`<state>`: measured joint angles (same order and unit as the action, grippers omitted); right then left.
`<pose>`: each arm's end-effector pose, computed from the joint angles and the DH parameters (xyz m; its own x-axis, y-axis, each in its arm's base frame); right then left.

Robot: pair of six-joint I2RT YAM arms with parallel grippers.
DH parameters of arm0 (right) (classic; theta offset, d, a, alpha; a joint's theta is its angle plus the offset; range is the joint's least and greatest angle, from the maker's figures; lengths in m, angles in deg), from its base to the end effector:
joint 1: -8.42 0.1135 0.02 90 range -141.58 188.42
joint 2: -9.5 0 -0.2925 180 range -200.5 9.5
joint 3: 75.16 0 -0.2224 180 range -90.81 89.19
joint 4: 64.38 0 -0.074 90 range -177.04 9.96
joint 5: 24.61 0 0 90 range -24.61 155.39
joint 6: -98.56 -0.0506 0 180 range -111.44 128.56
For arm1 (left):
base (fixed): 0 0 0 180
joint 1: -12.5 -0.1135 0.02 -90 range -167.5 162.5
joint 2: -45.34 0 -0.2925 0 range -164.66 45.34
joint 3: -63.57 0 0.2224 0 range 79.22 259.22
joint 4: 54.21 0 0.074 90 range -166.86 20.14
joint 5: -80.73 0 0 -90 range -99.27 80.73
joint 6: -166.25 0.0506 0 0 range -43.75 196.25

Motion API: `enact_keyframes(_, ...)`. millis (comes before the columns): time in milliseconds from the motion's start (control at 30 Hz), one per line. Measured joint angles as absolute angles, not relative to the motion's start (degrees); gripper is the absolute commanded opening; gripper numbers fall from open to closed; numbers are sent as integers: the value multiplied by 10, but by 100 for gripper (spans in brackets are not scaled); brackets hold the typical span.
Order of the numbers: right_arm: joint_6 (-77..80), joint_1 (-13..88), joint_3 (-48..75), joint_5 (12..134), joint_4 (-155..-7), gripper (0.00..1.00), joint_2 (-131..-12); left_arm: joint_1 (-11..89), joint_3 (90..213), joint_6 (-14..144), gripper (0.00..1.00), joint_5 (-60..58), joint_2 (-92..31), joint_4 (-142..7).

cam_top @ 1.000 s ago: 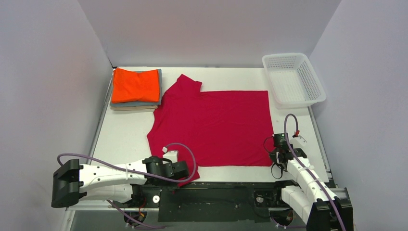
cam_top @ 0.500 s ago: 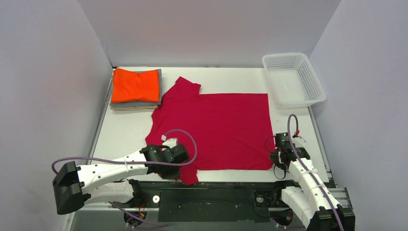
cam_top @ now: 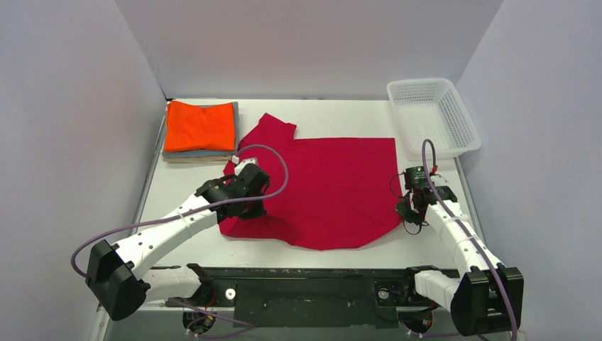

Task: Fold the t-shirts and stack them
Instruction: Fold the flattened tshirt in 1/3 of the way

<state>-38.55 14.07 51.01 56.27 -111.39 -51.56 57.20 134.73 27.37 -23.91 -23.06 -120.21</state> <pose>0.1715 0.0089 0.2409 -0.5533 0.6722 -0.4920 0.5882 0.7335 0.3406 0.1439 -0.1244 0.2864 -0.8691 -0.1653 -0.4661 -0.0838 0.9781 -0.1908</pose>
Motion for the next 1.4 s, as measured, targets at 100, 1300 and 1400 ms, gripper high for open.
enact_keyframes(100, -380, 141, 487, 563, -1117, 1, -545, 543, 1362, 293, 0, -240, -238, -1181)
enact_keyframes(1300, -348, 102, 382, 550, -1122, 1, -672, 421, 1392, 444, 0, -272, -340, -1019)
enact_keyframes(1400, -347, 102, 381, 551, -1120, 1, -679, 417, 1396, 449, 0, -283, -346, -1016)
